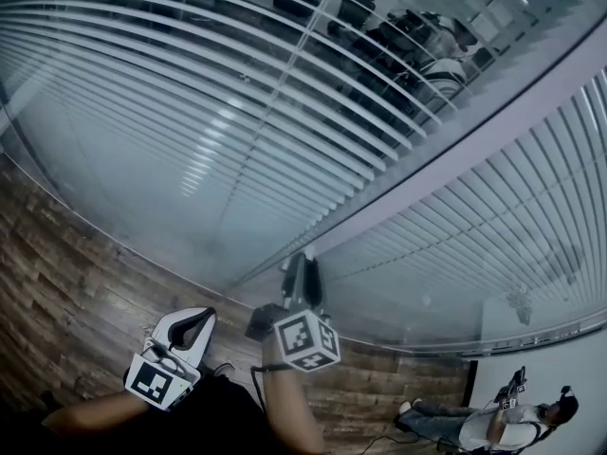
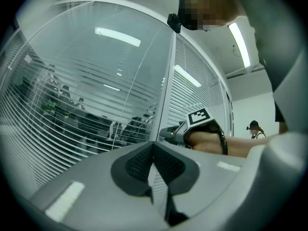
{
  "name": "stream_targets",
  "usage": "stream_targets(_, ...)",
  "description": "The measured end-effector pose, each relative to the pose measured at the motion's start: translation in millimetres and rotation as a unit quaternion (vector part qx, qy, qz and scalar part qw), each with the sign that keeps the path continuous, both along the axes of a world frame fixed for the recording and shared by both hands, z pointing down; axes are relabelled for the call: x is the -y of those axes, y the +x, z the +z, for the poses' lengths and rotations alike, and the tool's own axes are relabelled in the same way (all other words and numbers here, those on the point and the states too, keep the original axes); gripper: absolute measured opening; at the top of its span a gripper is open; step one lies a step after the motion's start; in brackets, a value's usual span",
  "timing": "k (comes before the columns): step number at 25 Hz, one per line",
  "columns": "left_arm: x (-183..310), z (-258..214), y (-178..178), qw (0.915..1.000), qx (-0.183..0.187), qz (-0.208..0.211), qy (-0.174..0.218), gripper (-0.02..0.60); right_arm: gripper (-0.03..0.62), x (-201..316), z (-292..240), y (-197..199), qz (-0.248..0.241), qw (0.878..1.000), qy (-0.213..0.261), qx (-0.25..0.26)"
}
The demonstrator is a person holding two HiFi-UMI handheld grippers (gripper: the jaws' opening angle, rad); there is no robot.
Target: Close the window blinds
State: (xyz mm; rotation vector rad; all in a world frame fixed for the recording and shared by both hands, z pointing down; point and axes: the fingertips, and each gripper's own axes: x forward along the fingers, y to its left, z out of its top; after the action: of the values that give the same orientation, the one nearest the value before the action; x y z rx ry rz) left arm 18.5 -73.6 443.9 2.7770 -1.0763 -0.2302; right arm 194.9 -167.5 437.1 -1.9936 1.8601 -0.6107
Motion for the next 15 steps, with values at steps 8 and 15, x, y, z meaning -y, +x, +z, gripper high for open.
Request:
stream_targets(8, -8, 7, -10, 0.9999, 0.008, -0.008, -0.007, 0.002, 0.143, -2, -2, 1, -0.011, 1.0, 0.009, 0.002)
stream_targets(15, -14, 9, -19, 0.9997, 0.003, -0.019, -0.015, 0.002, 0.184, -8, -1, -13, -0.028, 0.882, -0.086, -0.462)
